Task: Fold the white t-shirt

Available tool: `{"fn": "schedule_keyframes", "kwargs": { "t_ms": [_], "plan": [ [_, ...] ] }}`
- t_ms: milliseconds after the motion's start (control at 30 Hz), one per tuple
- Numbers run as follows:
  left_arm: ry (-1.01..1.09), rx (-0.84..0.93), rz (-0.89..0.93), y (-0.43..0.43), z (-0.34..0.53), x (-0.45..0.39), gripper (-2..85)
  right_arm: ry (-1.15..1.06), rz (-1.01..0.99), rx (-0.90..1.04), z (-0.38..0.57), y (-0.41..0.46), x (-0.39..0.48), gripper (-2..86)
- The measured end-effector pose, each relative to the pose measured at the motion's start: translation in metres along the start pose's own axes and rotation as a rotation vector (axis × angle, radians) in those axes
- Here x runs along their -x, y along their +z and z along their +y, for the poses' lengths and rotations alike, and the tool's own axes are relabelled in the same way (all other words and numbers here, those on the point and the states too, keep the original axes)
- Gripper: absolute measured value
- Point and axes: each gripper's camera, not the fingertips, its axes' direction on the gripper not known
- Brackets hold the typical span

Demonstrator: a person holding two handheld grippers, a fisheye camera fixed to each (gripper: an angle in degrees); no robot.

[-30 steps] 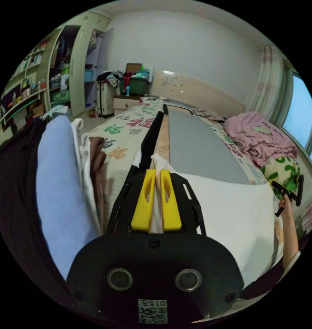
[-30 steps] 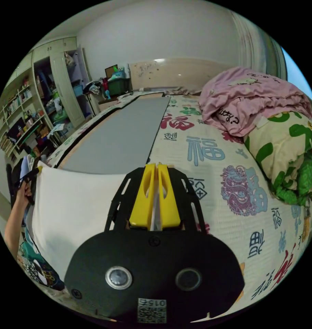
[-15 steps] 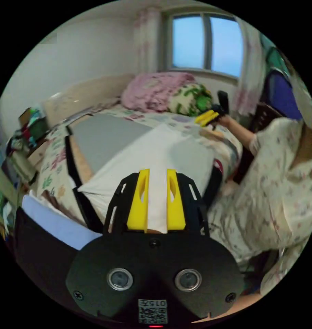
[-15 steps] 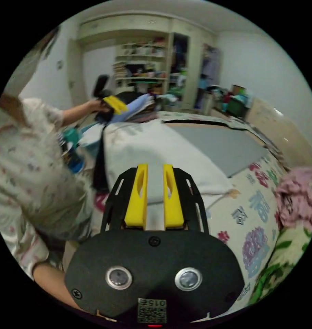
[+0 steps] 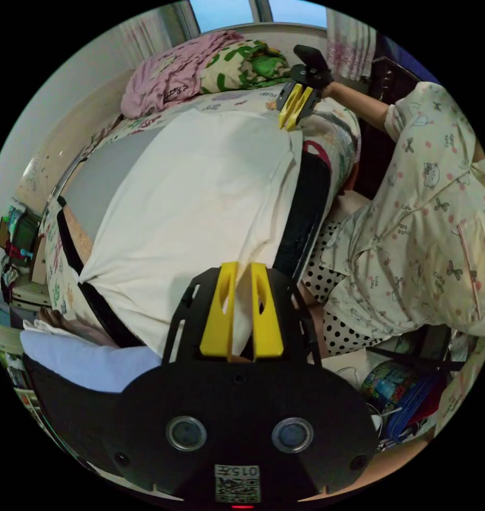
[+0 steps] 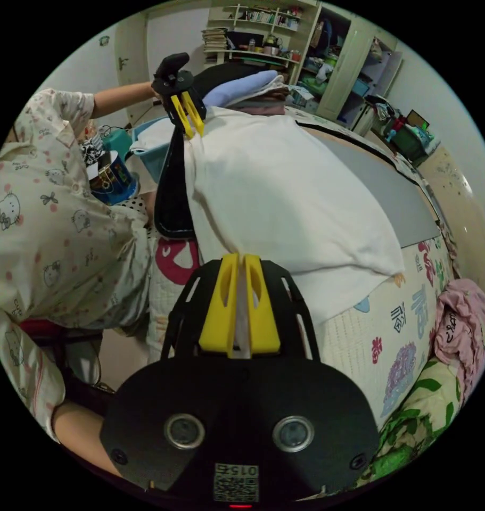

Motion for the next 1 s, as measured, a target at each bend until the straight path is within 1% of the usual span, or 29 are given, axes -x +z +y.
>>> {"fn": "schedule_keyframes", "kwargs": {
  "t_ms": [100,200,300,367,400,433,467,500,533,567,600,633,667,700,733,767,800,833,867,900,933,967,1000],
  "plan": [
    [-0.008,-0.003,0.005,-0.006,-0.003,0.009,1.6,0.010,-0.025,0.009,0.012,0.003,-0.013,-0.6],
    [-0.007,-0.047,0.058,-0.029,-0.007,0.032,0.7,0.042,-0.019,0.013,0.018,-0.005,-0.038,-0.9],
    [-0.072,-0.147,0.088,-0.072,-0.009,0.092,0.4,0.094,0.036,-0.032,0.011,-0.034,-0.091,-1.0],
    [-0.205,-0.277,0.090,-0.110,-0.008,0.176,0.5,0.133,0.135,-0.094,-0.008,-0.057,-0.138,-0.9],
    [-0.253,-0.305,0.068,-0.117,-0.008,0.200,0.6,0.209,0.244,-0.145,-0.031,-0.069,-0.180,-0.8],
    [-0.364,-0.373,0.004,-0.131,-0.011,0.250,0.7,0.365,0.363,-0.222,-0.055,-0.083,-0.231,-0.6],
    [-0.502,-0.453,-0.088,-0.141,-0.013,0.297,1.0,0.451,0.413,-0.274,-0.067,-0.090,-0.258,-0.4],
    [-0.578,-0.503,-0.135,-0.146,-0.013,0.318,1.2,0.629,0.453,-0.429,-0.082,-0.107,-0.307,0.0],
    [-0.737,-0.625,-0.221,-0.156,-0.010,0.346,1.8,0.785,0.389,-0.594,-0.088,-0.122,-0.344,1.2],
    [-0.849,-0.771,-0.290,-0.170,-0.002,0.355,4.5,0.822,0.359,-0.655,-0.093,-0.127,-0.354,1.7],
    [-0.871,-0.837,-0.316,-0.177,0.003,0.354,5.9,0.783,0.324,-0.713,-0.108,-0.136,-0.357,4.1],
    [-0.880,-0.914,-0.344,-0.187,0.010,0.346,6.4,0.674,0.308,-0.693,-0.125,-0.138,-0.345,5.9],
    [-0.847,-0.923,-0.338,-0.194,0.018,0.336,6.3,0.622,0.301,-0.669,-0.131,-0.135,-0.336,6.4],
    [-0.809,-0.902,-0.327,-0.195,0.021,0.330,5.9,0.516,0.273,-0.611,-0.136,-0.123,-0.313,7.3],
    [-0.717,-0.828,-0.312,-0.193,0.026,0.315,5.4,0.368,0.215,-0.532,-0.134,-0.102,-0.283,7.8],
    [-0.650,-0.743,-0.294,-0.184,0.033,0.297,5.3,0.308,0.188,-0.486,-0.129,-0.089,-0.269,8.3],
    [-0.629,-0.704,-0.276,-0.177,0.037,0.287,5.4,0.229,0.167,-0.393,-0.117,-0.062,-0.246,9.1],
    [-0.592,-0.636,-0.221,-0.163,0.047,0.267,5.7,0.201,0.200,-0.296,-0.099,-0.037,-0.230,9.9],
    [-0.552,-0.573,-0.148,-0.147,0.055,0.244,5.9,0.213,0.230,-0.254,-0.088,-0.025,-0.226,10.3],
    [-0.537,-0.546,-0.111,-0.139,0.059,0.233,6.0,0.277,0.274,-0.203,-0.061,-0.009,-0.227,11.5],
    [-0.513,-0.507,-0.047,-0.124,0.067,0.209,6.2,0.386,0.262,-0.194,-0.029,0.000,-0.239,12.3],
    [-0.492,-0.492,0.005,-0.110,0.074,0.183,6.4,0.451,0.244,-0.196,-0.011,0.002,-0.247,12.5],
    [-0.483,-0.493,0.025,-0.104,0.078,0.171,6.5,0.595,0.223,-0.194,0.025,0.005,-0.265,12.9]
  ]
}}
